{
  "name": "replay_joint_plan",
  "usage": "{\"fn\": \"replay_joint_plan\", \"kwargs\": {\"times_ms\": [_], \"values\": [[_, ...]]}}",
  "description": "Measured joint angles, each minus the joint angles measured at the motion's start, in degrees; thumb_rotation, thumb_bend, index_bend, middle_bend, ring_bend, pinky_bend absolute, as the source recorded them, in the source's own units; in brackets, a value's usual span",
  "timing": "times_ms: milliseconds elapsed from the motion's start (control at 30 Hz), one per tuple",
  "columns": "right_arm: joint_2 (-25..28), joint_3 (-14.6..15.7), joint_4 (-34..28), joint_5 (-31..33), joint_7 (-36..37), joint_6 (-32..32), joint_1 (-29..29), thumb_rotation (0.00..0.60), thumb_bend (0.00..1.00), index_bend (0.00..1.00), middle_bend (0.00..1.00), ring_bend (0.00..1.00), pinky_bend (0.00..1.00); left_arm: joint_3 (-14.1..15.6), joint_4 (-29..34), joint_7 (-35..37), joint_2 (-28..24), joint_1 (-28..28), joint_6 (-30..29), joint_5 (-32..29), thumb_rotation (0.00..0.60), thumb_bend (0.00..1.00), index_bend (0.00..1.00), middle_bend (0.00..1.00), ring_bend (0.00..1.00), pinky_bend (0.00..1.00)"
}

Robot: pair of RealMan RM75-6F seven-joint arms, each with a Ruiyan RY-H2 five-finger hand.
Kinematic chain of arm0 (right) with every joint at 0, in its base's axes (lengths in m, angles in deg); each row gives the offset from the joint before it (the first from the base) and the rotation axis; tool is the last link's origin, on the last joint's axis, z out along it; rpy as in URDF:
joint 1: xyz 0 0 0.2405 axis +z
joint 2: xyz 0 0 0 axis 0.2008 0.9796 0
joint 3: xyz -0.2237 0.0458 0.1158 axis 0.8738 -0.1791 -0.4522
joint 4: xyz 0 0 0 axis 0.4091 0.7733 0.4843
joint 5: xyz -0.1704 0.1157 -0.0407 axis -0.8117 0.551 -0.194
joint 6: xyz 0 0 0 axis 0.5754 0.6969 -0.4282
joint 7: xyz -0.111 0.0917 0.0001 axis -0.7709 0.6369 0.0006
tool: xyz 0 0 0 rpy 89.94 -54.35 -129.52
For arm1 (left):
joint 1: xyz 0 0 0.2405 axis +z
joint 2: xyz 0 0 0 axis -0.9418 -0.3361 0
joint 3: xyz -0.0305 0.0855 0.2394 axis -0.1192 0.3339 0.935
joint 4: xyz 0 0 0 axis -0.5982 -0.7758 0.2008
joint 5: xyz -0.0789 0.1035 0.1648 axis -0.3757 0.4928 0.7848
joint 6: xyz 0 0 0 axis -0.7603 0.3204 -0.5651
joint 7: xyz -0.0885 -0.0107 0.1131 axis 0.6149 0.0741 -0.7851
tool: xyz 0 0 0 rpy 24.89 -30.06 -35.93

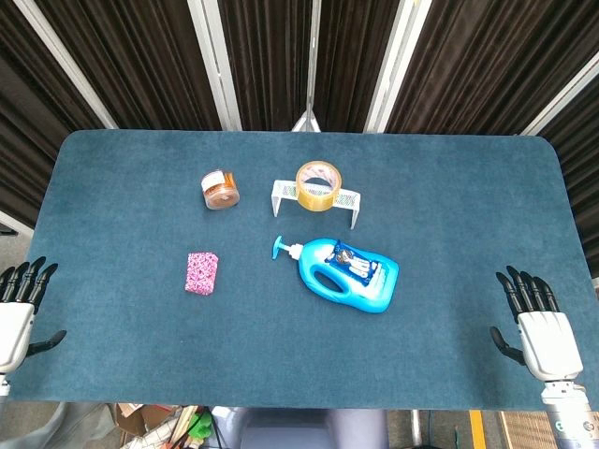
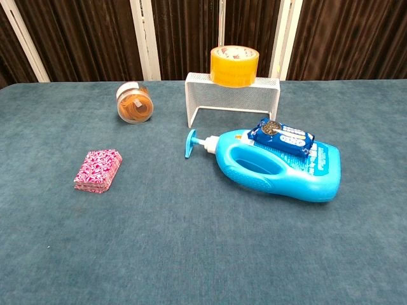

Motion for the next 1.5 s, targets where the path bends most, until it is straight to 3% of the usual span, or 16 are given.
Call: {"fn": "replay_joint_plan", "kwargs": {"times_ms": [400,700,900,1067,1333,1500], "values": [[0.22,0.12,-0.22,-0.12,0.55,0.32,-0.26,0.600,0.36,0.00,0.00,0.00,0.09,0.02,0.95,-1.42,-0.20,-0.55,1.78,-1.17,0.600,0.17,0.00,0.00,0.00,0.00],[0.24,0.12,-0.33,-0.08,0.94,-0.10,-0.05,0.600,0.36,0.00,0.00,0.00,0.09,-2.11,5.44,-8.94,-0.61,-5.72,10.33,-7.06,0.600,0.17,0.00,0.00,0.00,0.00],[0.54,0.20,-0.43,-0.16,1.70,-0.21,-0.04,0.600,0.36,0.00,0.00,0.00,0.09,-5.48,7.10,-17.46,1.83,-12.48,18.34,-17.93,0.600,0.17,0.00,0.00,0.00,0.00],[0.71,0.24,-0.52,-0.10,2.23,-0.52,0.07,0.600,0.36,0.00,0.00,0.00,0.09,-8.36,6.69,-26.32,6.38,-19.67,22.85,-31.36,0.600,0.17,0.00,0.00,0.00,0.00],[1.01,0.25,-0.64,-0.10,3.36,-0.73,0.17,0.600,0.36,0.00,0.00,0.00,0.09,-11.34,2.59,-39.80,16.55,-32.08,24.69,-51.75,0.600,0.17,0.00,0.00,0.00,0.00],[1.12,0.29,-0.74,-0.19,3.84,-0.79,0.20,0.600,0.36,0.00,0.00,0.00,0.09,-12.05,-1.13,-45.02,22.55,-38.38,23.93,-58.33,0.600,0.17,0.01,0.00,0.00,0.00]]}}
